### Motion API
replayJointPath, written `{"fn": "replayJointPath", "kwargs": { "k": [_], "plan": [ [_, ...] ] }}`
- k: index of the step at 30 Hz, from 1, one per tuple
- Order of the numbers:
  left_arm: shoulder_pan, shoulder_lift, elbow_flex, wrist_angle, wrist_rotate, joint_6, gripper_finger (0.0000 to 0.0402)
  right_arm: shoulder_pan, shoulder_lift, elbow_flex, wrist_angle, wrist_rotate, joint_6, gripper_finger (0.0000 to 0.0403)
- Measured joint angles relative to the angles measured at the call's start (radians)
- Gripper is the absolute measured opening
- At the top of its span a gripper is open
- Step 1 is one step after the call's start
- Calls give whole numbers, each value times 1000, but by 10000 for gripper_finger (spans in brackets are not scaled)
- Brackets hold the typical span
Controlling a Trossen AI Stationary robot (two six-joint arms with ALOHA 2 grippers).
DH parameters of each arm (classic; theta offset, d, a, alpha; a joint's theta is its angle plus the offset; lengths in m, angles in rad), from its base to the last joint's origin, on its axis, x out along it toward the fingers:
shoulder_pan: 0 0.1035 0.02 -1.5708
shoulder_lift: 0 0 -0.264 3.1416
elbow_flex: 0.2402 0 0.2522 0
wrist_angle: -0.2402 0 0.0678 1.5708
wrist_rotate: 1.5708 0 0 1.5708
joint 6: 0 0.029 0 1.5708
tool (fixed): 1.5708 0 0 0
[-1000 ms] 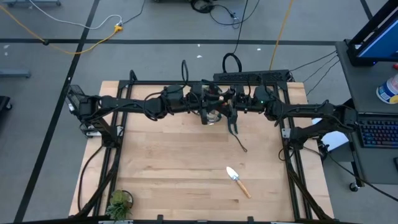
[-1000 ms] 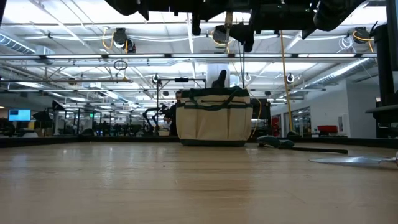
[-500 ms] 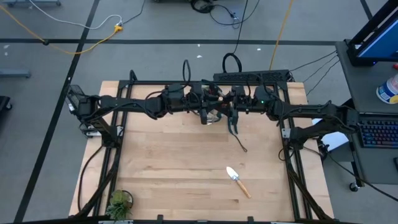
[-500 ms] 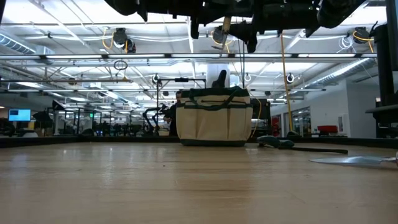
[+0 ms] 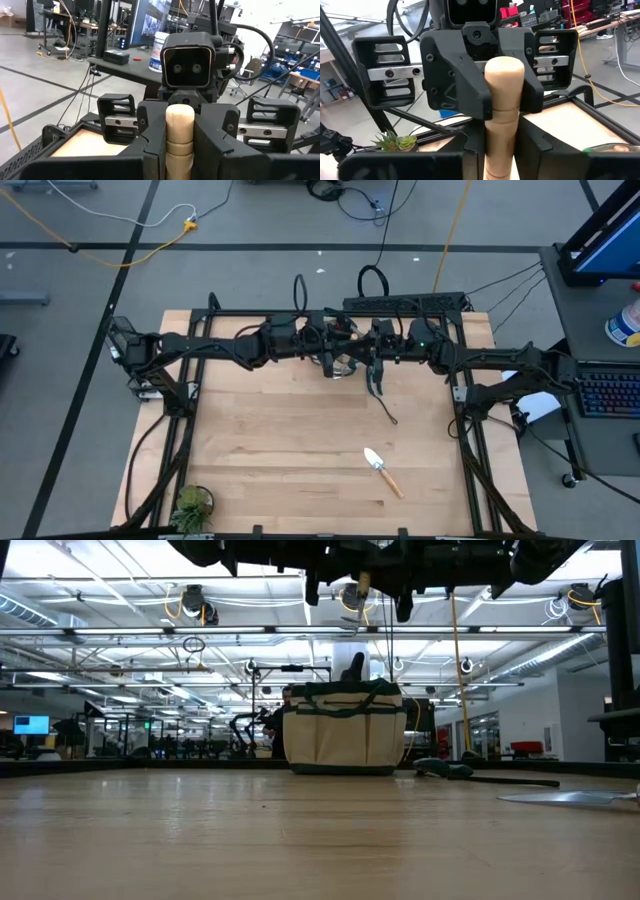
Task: Pick & Place Garden tools in Gardening bag
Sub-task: Put the brown hand rake into the green gardening bag
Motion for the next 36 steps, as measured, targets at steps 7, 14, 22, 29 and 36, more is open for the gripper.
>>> {"fn": "replayJointPath", "kwargs": {
  "k": [7, 14, 22, 29, 36],
  "plan": [
    [23, 0, 0, -11, 10, -6, 135, -3, 1, 0, -11, 17, -14, 59],
    [66, 0, 0, -2, 9, -12, 252, -15, 2, 0, -23, 64, -36, 59],
    [117, -8, 0, -11, 18, -18, 317, -46, 1, 0, -18, 64, -36, 59],
    [200, -83, 1, -186, 37, 20, 332, -81, 1, 0, 10, 80, -36, 59],
    [286, -166, 1, -346, 41, 39, 319, -112, 10, 0, 137, 89, -50, 59]
  ]
}}
